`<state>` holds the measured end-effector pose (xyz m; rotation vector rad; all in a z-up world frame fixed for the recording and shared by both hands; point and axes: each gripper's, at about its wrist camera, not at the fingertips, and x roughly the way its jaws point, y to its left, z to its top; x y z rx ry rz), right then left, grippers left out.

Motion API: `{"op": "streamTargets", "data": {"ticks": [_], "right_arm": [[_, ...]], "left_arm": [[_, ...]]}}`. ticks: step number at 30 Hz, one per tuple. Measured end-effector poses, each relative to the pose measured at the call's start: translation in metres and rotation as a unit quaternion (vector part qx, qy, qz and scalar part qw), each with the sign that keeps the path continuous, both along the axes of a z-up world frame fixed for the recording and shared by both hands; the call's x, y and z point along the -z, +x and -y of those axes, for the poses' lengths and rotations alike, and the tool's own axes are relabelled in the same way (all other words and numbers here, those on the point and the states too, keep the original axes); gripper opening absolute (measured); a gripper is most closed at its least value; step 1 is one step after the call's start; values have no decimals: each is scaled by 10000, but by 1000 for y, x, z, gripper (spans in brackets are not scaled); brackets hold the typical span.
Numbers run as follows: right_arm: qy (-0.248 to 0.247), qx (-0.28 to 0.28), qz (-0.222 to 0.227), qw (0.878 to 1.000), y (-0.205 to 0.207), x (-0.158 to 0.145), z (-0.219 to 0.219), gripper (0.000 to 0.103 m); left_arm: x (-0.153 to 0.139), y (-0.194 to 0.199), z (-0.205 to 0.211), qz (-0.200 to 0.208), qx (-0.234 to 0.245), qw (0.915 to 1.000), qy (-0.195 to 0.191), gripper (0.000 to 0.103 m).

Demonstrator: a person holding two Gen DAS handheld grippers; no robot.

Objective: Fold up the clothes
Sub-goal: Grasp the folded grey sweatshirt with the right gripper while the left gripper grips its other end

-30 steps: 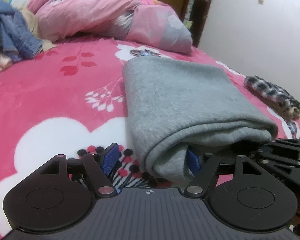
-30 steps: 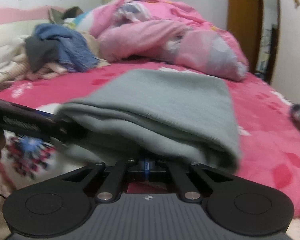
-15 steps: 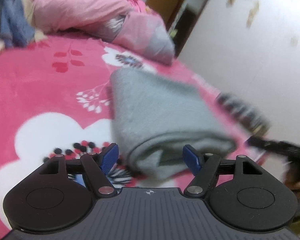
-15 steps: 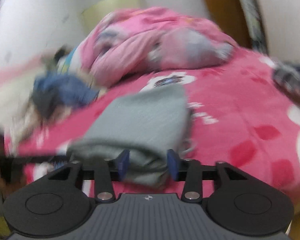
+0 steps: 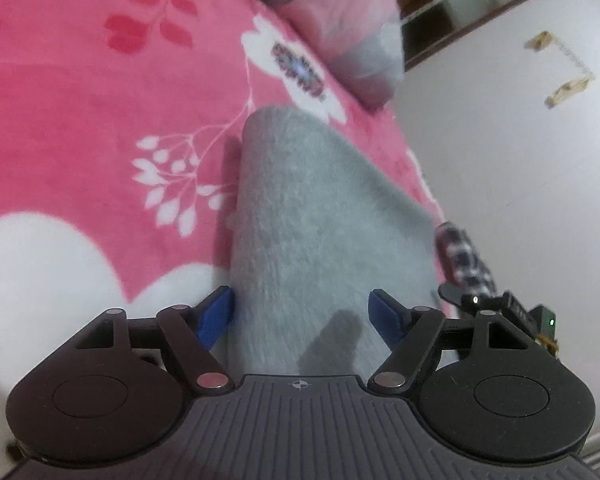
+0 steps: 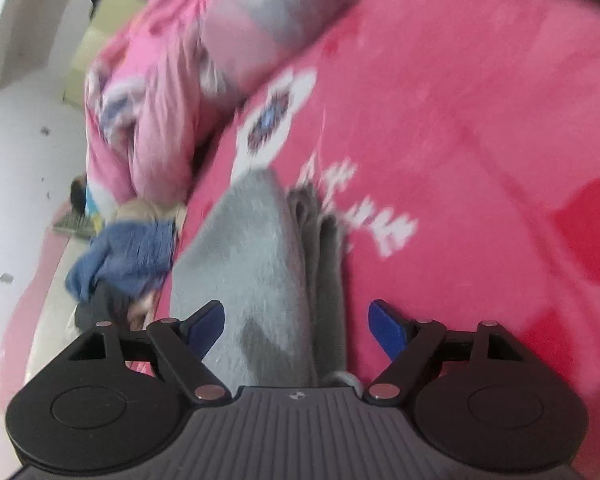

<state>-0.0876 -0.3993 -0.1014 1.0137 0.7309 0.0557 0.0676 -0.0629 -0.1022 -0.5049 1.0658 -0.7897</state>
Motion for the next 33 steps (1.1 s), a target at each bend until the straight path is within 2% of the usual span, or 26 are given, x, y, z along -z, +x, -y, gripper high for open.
{"op": "streamTargets", "data": {"ticks": [3, 5, 8, 10, 13, 17, 22, 24, 27, 30, 33], "right_arm": [[189, -286, 1, 9994, 26, 6, -2, 93], [436, -427, 25, 9981, 42, 11, -3, 93], [706, -671, 73, 9952, 63, 18, -5, 102], [661, -862, 105, 9940, 64, 16, -8, 102], [480, -1080, 228, 9927, 46, 14, -16, 94], [528, -1416, 241, 9882, 15, 14, -25, 86], [363, -1438, 161, 9888, 27, 13, -33, 80], [125, -1432, 124, 9895, 28, 6, -38, 66], [-236, -1423, 75, 9895, 29, -4, -47, 58], [-686, -1424, 176, 9873, 18, -20, -57, 55], [-826, -1410, 316, 9860, 9, -34, -58, 54]], "left_arm": [[14, 16, 13, -315, 140, 9993, -121, 75], [18, 25, 20, -401, 229, 9987, -227, 76], [22, 32, 29, -375, 431, 9981, -239, 77], [23, 29, 29, -288, 528, 9979, -247, 75], [25, 23, 24, -180, 630, 9974, -308, 72], [28, 17, 21, -42, 716, 9968, -349, 71], [20, 18, 40, 60, 653, 9978, -107, 72], [13, 14, 42, 137, 630, 9979, -58, 71], [-2, 6, 43, 236, 667, 9974, -166, 71], [-17, -1, 46, 290, 694, 9968, -274, 70], [-34, -9, 58, 371, 733, 9963, -249, 70]]}}
